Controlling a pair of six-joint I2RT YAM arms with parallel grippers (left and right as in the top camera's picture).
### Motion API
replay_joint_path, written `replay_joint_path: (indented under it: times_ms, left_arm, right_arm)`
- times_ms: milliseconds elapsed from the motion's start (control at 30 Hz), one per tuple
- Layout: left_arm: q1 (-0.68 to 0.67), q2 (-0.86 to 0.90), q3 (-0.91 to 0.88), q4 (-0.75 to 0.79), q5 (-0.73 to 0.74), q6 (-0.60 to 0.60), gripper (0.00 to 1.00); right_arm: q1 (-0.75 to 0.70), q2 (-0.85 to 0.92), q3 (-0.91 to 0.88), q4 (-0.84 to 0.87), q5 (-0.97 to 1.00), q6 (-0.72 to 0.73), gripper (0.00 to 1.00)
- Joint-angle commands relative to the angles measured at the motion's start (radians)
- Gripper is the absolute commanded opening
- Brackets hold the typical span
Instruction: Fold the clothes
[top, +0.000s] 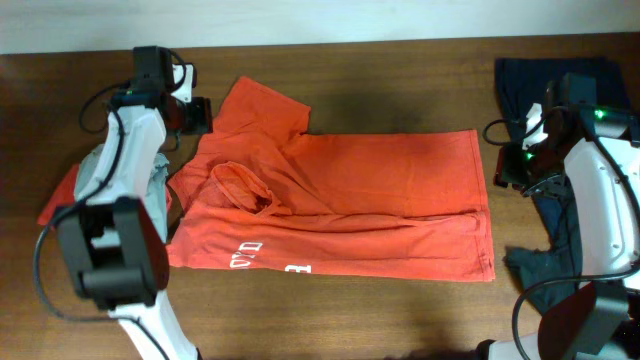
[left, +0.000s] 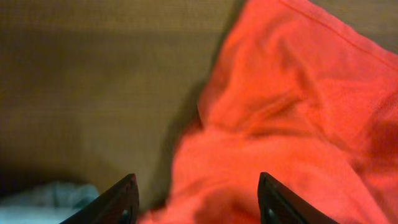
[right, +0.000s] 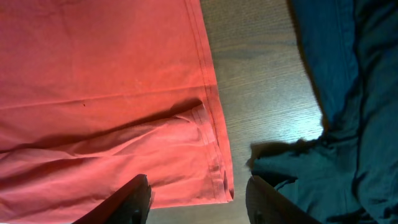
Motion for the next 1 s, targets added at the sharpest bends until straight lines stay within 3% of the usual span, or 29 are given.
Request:
replay_joint_path:
  times_ms: [0, 400, 567, 667, 800, 867, 967]
  left_arm:
    - [-0.001, 0.140, 0.108, -0.007, 0.096, 0.154, 0.61]
    - [-0.003, 0.256, 0.114, 0.040, 0.085, 0.199, 0.58]
    - [-0.003, 0.289, 0.114, -0.015, 0.095, 0.200, 0.37]
    - [-0.003, 0.294, 0.114, -0.038, 0.095, 0.199, 0.30]
    - [-0.003, 0.291, 0.118, -0.050, 0.095, 0.186, 0.07]
    - [-0.003, 0.291, 0.127, -0.066, 0.106, 0.161, 0.01]
    - [-0.003, 0.291, 0.149, -0.100, 0.174, 0.127, 0.00]
  right_arm:
    - [-0.003, 0.000, 0.004, -0.001, -0.003, -0.008, 0.55]
    - [-0.003, 0.000, 0.001, -0.005, -0.003, -0.008, 0.55]
    - [-0.003, 0.000, 0.001, -0.005, -0.003, -0.008, 0.54]
    - [-0.003, 0.000, 0.001, -0.005, -0.003, -0.008, 0.54]
    - [-0.003, 0.000, 0.001, 0.014, -0.003, -0.008, 0.53]
    - [-0.003, 0.003, 0.001, 0.060, -0.003, -0.008, 0.47]
    - [-0.003, 0.021, 0.001, 0.156, -0.003, -0.008, 0.40]
